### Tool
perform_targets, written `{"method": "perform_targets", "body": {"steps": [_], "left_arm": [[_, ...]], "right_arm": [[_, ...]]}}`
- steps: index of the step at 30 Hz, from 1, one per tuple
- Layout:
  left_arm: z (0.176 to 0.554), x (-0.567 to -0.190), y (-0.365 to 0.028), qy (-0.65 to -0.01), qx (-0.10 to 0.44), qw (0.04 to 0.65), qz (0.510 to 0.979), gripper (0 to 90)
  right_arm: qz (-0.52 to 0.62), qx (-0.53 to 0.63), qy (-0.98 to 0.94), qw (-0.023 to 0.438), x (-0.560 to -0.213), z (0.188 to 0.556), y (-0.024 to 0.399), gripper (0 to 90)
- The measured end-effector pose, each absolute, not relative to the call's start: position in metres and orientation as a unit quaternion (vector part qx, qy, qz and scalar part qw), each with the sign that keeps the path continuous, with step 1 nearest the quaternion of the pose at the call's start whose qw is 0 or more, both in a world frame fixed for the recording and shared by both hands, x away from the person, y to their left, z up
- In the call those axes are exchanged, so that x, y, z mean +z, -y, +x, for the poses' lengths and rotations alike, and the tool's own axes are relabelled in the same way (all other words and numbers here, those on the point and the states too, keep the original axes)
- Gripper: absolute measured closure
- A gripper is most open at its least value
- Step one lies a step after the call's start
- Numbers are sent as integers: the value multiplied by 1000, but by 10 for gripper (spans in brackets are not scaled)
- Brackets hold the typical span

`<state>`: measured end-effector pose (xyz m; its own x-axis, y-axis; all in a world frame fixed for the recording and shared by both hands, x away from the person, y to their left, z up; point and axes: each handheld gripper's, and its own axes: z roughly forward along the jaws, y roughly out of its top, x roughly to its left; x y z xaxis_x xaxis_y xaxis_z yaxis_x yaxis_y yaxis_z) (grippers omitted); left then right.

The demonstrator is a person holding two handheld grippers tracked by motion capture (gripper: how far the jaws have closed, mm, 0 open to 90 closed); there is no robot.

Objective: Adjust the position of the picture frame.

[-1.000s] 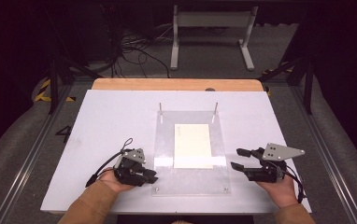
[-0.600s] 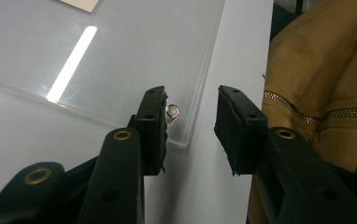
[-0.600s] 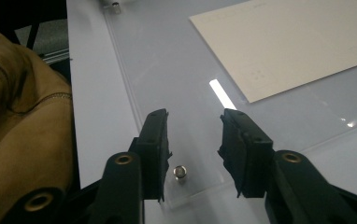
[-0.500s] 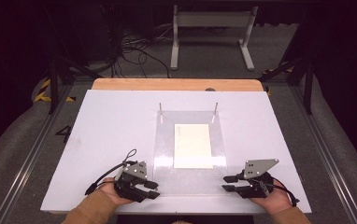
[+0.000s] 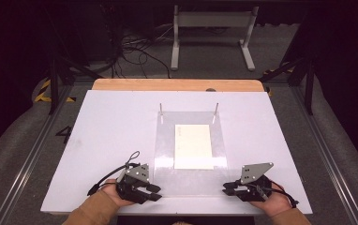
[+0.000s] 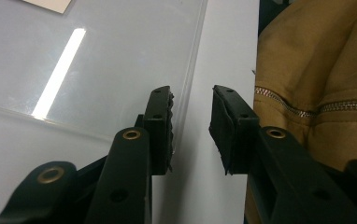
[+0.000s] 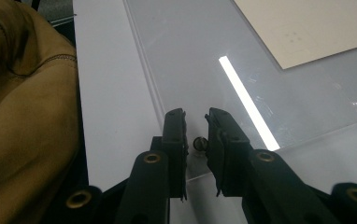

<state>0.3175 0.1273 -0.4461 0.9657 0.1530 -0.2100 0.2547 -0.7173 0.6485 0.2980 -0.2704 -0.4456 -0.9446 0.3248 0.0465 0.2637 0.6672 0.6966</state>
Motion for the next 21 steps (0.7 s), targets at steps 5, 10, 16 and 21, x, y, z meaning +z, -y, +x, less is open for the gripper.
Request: {"method": "perform_targets", "body": {"steps": [5, 10, 16, 21], "left_arm": [[318, -444, -129, -121, -40, 363, 923, 633], [317, -449, -124, -118, -32, 352, 928, 652], [320, -451, -126, -124, -27, 359, 925, 811], [317, -450, -125, -116, -28, 351, 929, 822]], "right_arm": [[161, 376, -912, 40, -446, 298, 271, 757], [161, 376, -912, 39, -446, 298, 271, 758], [165, 375, -911, 45, -446, 298, 271, 794], [171, 373, -911, 40, -446, 296, 271, 815]]}}
